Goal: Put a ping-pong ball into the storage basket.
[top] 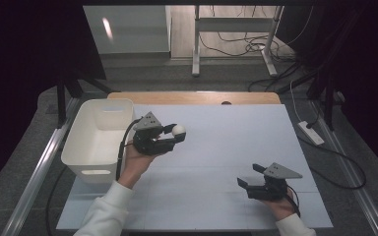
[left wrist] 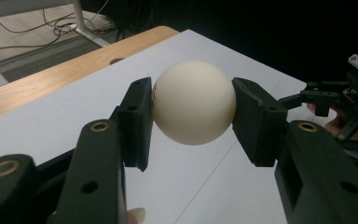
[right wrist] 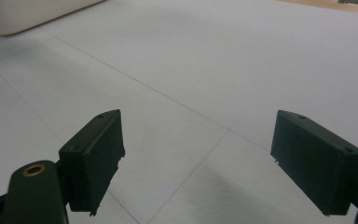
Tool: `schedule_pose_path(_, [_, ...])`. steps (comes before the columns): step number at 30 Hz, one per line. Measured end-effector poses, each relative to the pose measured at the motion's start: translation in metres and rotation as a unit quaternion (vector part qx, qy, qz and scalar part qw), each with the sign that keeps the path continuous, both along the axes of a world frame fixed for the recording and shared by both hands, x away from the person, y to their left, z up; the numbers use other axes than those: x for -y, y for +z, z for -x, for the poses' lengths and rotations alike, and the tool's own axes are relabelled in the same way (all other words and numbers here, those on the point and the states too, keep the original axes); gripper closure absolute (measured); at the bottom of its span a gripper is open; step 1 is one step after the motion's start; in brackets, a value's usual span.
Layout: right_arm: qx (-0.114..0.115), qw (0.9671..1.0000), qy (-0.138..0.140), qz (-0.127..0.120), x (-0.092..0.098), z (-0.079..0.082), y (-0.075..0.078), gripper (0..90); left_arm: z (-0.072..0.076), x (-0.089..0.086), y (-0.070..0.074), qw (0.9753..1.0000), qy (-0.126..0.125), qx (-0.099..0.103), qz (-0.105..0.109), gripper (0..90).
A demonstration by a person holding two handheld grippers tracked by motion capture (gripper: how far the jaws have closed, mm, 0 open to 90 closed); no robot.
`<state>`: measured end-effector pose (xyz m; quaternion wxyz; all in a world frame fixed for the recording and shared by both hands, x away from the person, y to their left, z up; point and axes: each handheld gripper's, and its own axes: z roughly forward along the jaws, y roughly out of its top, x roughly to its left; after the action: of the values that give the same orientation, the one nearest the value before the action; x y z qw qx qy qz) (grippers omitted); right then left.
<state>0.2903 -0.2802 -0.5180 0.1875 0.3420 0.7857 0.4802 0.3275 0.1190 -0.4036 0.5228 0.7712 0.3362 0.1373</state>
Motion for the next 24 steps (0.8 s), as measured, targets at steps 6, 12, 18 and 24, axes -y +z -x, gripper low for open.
schedule_pose_path(6, [0.000, 1.0000, 0.000, 0.000, 0.000, 0.000, 0.000, 17.0, 0.002, -0.007, 0.005, 0.9999, 0.010, 0.005, 0.002, 51.0])
schedule_pose_path(12, [0.000, 1.0000, 0.000, 0.001, 0.000, 0.000, 0.000, 16.9, 0.004, -0.015, 0.008, 0.9997, 0.024, 0.009, 0.003, 51.0])
schedule_pose_path(18, [0.000, 1.0000, 0.000, 0.002, 0.000, 0.000, 0.000, 16.9, 0.004, -0.023, 0.011, 0.9993, 0.034, 0.012, 0.006, 51.0])
schedule_pose_path(24, [0.001, 1.0000, -0.001, 0.002, 0.000, 0.000, 0.000, 17.0, 0.006, -0.030, 0.014, 0.9990, 0.041, 0.015, 0.013, 51.0])
